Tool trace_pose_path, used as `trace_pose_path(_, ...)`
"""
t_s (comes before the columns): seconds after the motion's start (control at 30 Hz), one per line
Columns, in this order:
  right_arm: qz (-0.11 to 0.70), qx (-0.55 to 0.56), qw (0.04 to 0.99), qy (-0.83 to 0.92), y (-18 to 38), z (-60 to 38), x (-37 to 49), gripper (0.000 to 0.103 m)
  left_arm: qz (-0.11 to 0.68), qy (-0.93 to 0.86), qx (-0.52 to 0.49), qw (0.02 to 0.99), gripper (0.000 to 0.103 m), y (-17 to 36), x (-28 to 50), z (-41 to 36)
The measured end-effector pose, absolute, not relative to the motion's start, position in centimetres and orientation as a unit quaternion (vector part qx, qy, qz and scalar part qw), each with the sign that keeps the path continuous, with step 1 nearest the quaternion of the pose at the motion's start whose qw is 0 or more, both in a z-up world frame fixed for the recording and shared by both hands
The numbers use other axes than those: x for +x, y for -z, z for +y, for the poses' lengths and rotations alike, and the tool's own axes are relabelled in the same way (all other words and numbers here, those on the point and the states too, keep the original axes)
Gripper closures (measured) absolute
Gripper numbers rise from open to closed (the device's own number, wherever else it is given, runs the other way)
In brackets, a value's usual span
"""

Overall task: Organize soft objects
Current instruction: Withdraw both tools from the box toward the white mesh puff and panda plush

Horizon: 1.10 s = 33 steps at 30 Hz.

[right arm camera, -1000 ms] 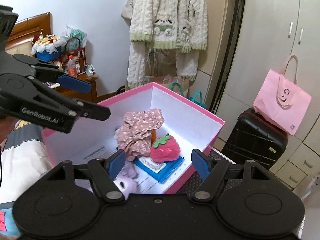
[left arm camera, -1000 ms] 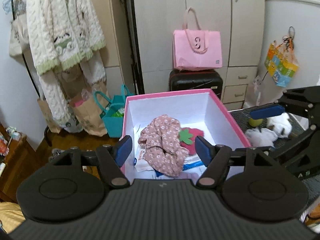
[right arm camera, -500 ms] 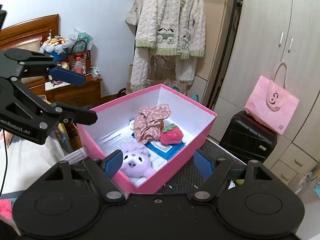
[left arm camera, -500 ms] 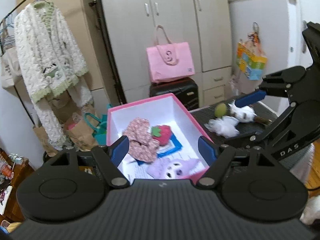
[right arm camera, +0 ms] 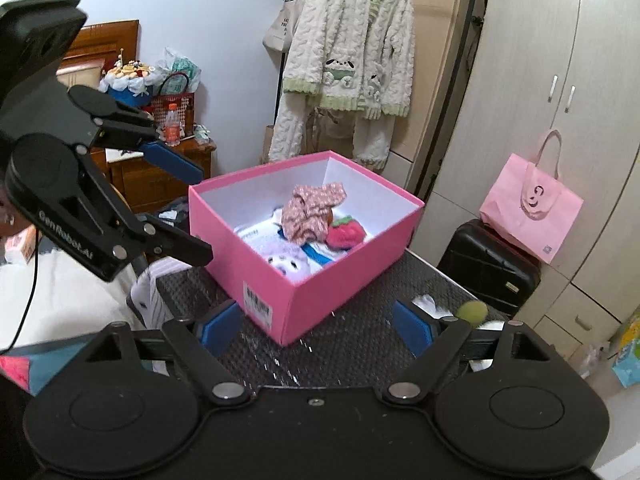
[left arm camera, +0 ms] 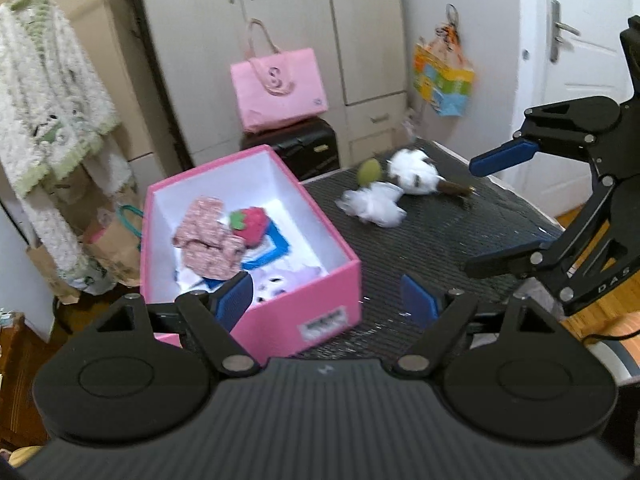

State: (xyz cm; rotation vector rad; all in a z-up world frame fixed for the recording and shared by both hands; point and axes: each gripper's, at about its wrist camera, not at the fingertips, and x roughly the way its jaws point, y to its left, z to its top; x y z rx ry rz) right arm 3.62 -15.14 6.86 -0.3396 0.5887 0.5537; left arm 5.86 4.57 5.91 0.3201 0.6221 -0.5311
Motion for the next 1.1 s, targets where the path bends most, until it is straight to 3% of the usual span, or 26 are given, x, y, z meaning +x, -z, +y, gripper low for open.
trace_pose_path(0.57, 0.298, -0.115, 0.920, -0.228, 1.1, -23.5, 3.3, 0.016, 0.309, 0.348, 0.169, 0.869, 0.021, -1.4, 7.1, -3.7)
trace_pose_path(1.1, 0.267, -0.046, 0.942, -0.196, 2.1, -31.3, 12.0, 0.016, 0.253, 0.269, 0.107, 0.923, 0.021, 1.2, 13.7, -10.0)
